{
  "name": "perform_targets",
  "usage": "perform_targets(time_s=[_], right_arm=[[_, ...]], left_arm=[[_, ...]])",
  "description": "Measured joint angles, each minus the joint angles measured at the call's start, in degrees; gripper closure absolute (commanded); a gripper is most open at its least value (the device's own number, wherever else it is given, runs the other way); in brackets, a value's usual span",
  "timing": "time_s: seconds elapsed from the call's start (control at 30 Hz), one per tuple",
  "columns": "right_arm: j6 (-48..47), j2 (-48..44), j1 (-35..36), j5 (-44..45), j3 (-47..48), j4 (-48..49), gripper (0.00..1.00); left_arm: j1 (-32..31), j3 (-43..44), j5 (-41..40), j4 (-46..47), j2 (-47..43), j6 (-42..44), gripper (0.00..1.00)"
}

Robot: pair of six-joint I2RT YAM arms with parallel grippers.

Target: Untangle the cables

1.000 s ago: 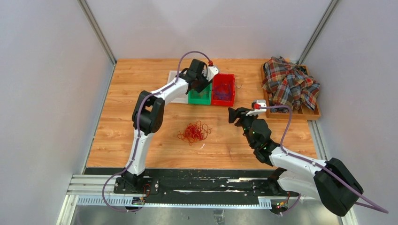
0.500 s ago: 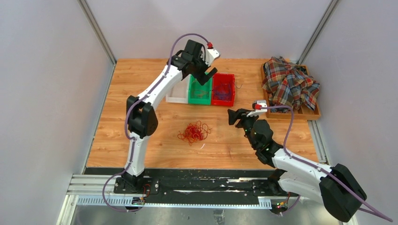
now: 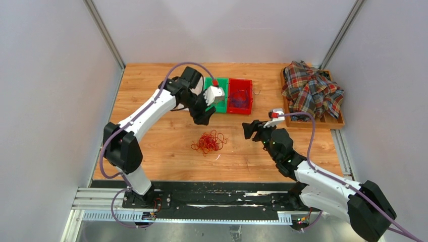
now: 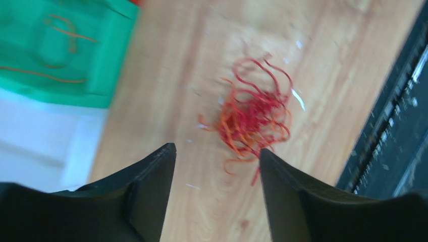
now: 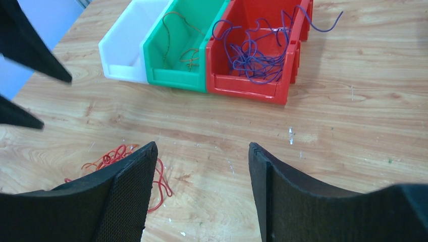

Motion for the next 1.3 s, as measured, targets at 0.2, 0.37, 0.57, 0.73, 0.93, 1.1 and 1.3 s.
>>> perform_targets(time_s=[0.2, 0.37, 0.57, 0.73, 0.93, 1.1, 1.3], right_arm=[[1.07, -0.02, 0.00, -1.75, 0.00, -2.14, 0.35], [1.73, 0.04, 0.00, -3.76, 0.00, -3.13, 0.37], [2.10, -0.44, 0.04, -5.22, 0.00, -4.76, 0.38], [2.16, -2.75, 0.04, -5.64, 0.00, -6.34, 0.38], [2.29, -5.14, 0.04, -5.77, 0.00, -8.59, 0.41], [2.80, -6.10, 0.04, -5.77, 0.00, -8.98, 0.44], [2.95, -6.43, 0.04, -5.73, 0.00, -9.42, 0.46]], left_arm=[[0.00, -9.66, 5.88, -1.14, 0.66, -0.72, 0.40], [-1.01, -12.26, 8.11, 1.09, 0.74, 0.81, 0.40], [-4.26, -10.12, 8.13, 2.78, 3.82, 6.03, 0.39], [-5.40, -9.01, 6.97, 3.63, 8.76, 11.80, 0.38], [-6.36, -8.90, 5.68, 3.61, 9.86, 18.12, 0.45], [-6.45, -8.81, 5.88, 3.67, 9.86, 21.27, 0.66], [-6.51, -8.81, 6.56, 2.64, 9.64, 22.95, 0.99]])
